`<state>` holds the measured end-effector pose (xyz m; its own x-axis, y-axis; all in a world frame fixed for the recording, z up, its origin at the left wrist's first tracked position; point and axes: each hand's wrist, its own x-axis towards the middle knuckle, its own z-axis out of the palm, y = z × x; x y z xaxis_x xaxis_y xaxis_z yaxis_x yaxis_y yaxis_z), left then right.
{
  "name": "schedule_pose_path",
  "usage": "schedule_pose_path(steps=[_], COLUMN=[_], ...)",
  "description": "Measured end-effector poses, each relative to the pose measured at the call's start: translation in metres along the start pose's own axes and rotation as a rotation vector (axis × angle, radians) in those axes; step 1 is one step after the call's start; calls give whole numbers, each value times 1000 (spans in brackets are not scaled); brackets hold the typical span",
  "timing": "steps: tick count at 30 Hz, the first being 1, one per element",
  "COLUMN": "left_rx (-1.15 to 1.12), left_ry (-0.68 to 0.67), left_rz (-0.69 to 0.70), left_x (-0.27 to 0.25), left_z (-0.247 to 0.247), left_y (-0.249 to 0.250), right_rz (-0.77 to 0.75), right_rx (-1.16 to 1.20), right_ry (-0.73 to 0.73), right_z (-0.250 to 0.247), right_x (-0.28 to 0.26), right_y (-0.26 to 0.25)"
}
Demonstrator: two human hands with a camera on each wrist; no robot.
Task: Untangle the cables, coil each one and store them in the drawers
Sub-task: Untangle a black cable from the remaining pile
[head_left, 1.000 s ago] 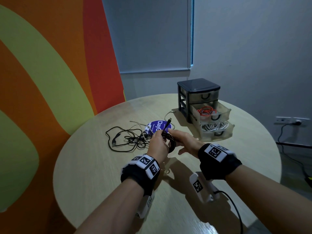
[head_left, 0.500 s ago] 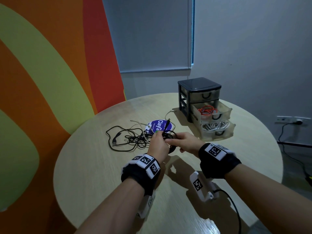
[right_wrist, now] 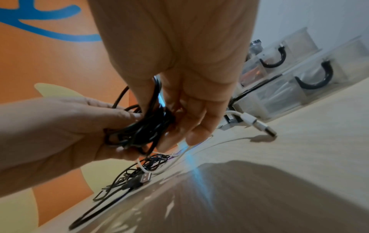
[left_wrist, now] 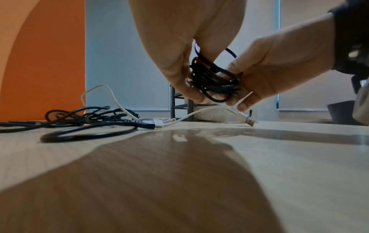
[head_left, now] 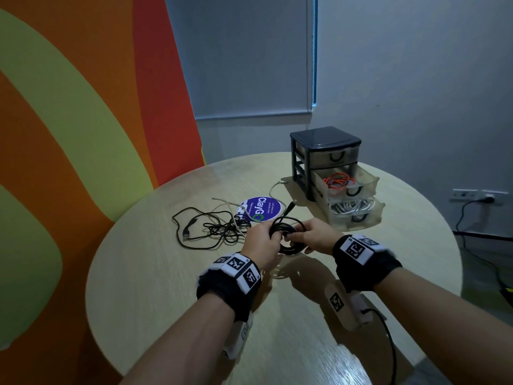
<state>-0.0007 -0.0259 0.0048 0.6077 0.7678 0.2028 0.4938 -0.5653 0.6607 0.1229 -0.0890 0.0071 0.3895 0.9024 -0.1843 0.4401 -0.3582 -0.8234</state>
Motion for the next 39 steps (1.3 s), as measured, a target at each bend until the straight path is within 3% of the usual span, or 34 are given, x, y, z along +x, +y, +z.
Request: schedule_pose_path(steps=[6, 11, 20, 28, 39], left_rx=[85, 124, -230, -339, -587], left_ry=[48, 14, -50, -141, -171], left_rz=[6, -22, -130, -119, -100], left_x=[1, 2, 3, 2, -1], left_z=[-3, -3, 0, -1, -5], left_y=[1, 4, -2, -2, 2], right_rz=[-93, -25, 34, 25, 37], right_rx=[63, 101, 330, 532, 907], right_ry=[43, 8, -83, -255, -117], right_z=[9, 10, 1, -3, -7], right_x=[-2, -3, -6, -11, -10], right_y=[-5, -11, -7, 5, 9])
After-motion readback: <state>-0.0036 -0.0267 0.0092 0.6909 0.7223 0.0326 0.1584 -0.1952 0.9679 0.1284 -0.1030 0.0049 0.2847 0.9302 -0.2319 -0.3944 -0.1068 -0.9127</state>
